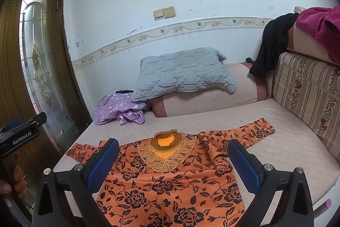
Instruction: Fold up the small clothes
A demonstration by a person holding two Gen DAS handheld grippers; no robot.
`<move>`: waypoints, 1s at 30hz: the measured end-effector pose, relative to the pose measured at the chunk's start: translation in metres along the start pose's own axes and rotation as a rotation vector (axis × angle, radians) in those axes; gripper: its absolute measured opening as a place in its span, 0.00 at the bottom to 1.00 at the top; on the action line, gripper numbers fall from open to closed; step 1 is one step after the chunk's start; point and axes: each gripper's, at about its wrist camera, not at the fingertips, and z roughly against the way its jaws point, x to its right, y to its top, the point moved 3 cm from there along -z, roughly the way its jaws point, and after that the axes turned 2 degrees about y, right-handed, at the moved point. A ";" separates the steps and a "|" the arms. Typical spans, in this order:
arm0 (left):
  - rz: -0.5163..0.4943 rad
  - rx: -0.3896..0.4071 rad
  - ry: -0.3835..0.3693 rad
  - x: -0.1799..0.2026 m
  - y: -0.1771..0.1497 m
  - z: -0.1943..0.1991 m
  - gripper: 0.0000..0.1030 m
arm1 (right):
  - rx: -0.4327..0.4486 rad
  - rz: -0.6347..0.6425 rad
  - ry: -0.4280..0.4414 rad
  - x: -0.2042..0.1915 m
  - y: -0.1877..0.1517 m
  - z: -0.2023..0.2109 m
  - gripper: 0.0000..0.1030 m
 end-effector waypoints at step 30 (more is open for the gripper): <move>-0.118 -0.290 -0.007 0.090 -0.089 -0.187 1.00 | -0.277 -0.250 -0.015 0.129 -0.040 -0.225 1.00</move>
